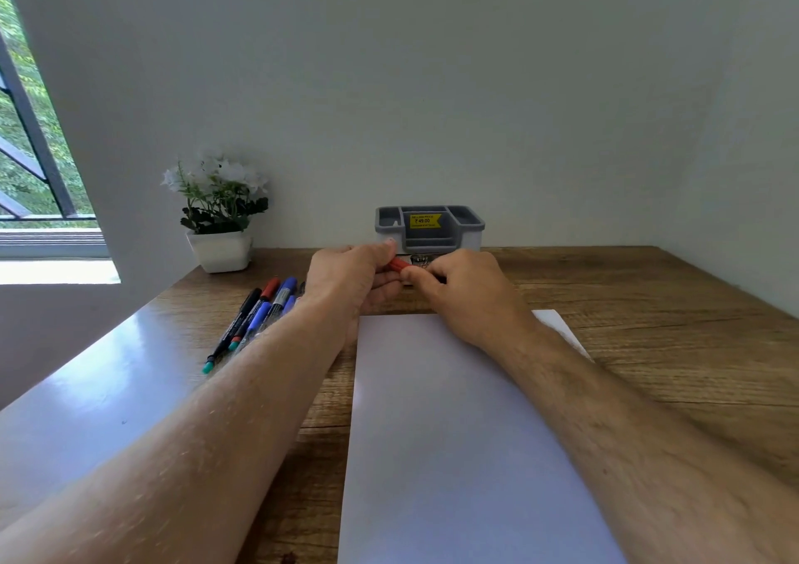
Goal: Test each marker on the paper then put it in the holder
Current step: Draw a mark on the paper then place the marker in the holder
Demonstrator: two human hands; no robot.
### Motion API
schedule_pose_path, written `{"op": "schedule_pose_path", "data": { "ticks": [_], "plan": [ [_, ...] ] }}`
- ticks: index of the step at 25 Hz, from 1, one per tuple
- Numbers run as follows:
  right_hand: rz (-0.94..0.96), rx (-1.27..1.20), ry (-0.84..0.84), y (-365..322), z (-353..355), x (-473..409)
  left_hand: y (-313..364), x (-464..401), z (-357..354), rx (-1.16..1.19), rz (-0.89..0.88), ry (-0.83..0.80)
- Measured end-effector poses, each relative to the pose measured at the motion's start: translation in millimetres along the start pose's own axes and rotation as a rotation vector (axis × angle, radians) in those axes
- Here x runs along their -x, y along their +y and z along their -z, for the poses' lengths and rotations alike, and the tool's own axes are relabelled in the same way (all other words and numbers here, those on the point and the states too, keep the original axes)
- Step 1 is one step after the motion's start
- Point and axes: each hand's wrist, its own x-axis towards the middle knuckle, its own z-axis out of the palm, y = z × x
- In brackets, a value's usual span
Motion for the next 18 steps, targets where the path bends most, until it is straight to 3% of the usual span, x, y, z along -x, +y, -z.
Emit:
{"op": "schedule_pose_path", "data": {
  "ticks": [5,6,8,10,14,18],
  "plan": [
    [-0.181,-0.192,0.078,0.5,1.2,3.5,18.8,-0.8,11.4,-0.038,-0.110,0.087],
    [-0.219,-0.246,0.071,0.9,-0.4,3.7,21.6,1.2,11.5,-0.176,-0.157,0.063],
    [-0.300,-0.415,0.050,3.8,-3.8,2.7,26.1,6.3,11.7,-0.666,-0.342,-0.031],
    [-0.399,-0.643,0.033,7.3,-4.5,1.2,27.2,13.2,12.0,-1.091,-0.471,-0.221],
    [-0.354,-0.836,0.028,11.8,-0.9,5.6,23.6,15.4,15.5,-1.429,-0.317,-0.469],
    [-0.243,-0.731,0.102,-3.8,11.7,12.5,19.6,17.9,10.1,-1.481,-0.312,-0.457]
  ]
}}
